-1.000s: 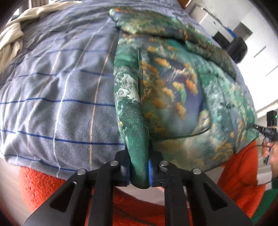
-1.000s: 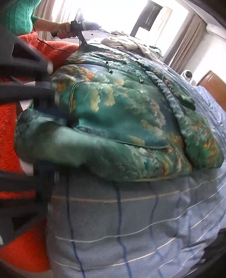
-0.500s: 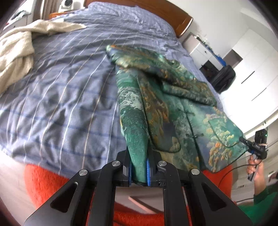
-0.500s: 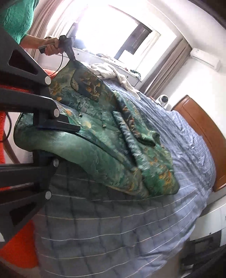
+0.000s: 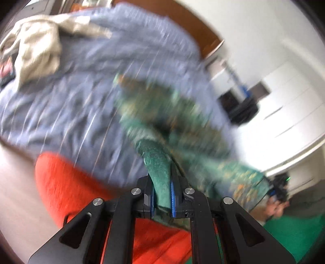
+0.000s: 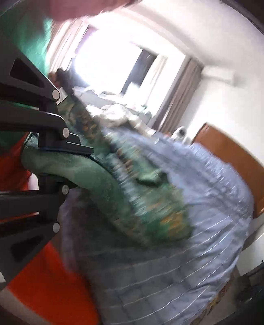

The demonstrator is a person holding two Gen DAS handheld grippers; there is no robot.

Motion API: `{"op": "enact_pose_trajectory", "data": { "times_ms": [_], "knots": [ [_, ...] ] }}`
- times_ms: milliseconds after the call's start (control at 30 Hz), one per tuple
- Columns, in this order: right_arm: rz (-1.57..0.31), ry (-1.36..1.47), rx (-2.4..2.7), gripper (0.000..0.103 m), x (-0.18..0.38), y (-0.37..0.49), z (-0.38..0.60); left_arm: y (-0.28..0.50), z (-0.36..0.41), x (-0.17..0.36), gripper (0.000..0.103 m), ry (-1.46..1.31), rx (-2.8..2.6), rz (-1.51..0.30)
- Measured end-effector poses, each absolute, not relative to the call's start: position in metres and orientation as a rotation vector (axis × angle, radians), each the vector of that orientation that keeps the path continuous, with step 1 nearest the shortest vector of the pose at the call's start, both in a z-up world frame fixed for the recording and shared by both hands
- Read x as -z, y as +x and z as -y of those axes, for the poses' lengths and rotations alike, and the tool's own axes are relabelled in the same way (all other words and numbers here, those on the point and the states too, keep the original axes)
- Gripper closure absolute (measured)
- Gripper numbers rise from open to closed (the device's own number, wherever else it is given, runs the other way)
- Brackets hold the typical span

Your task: Fold large clothes

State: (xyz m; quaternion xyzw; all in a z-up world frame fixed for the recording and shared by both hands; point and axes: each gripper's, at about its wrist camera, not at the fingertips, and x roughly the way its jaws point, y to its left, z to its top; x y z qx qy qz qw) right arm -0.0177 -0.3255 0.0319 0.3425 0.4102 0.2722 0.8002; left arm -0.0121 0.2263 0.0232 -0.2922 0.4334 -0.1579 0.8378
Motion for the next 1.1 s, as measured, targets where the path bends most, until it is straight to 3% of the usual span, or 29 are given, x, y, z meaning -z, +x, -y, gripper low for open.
{"op": "enact_pose_trajectory", "data": {
  "times_ms": [133,367,533,700,767,867,933,1000,1100],
  "knots": [
    [-0.798,0.762,-0.571,0.089,-0.039,0.048,0.334,0.063,-0.226,-0.030,0.094,-0.608,0.325,-0.814],
    [-0.807,0.681,-0.397,0.089,0.019,0.206,0.337,0.219,-0.218,0.039,0.092,-0.620,0.195,-0.857],
    [-0.924,0.695,-0.269,0.089,0.087,0.263,0.330,0.268,-0.190,0.088,0.086,-0.464,0.082,-0.967],
    [-0.969,1.014,-0.201,0.086,0.144,0.279,0.352,0.284,-0.170,0.110,0.083,-0.304,0.042,-1.057],
    [-0.988,1.133,-0.215,0.081,0.149,0.280,0.361,0.282,-0.175,0.097,0.075,-0.338,0.089,-1.065],
    [-0.978,1.203,-0.284,0.053,0.132,0.277,0.370,0.271,-0.194,0.068,0.054,-0.467,0.205,-1.007],
    [-0.947,1.184,-0.315,0.027,0.114,0.274,0.374,0.264,-0.207,0.052,0.012,-0.503,0.202,-0.940],
    [-0.904,1.109,-0.300,0.017,0.090,0.269,0.381,0.248,-0.224,0.036,0.007,-0.496,0.172,-0.850],
    [-0.924,0.954,-0.262,0.017,0.073,0.263,0.382,0.233,-0.238,0.040,0.007,-0.461,0.228,-0.863]
  ]
}}
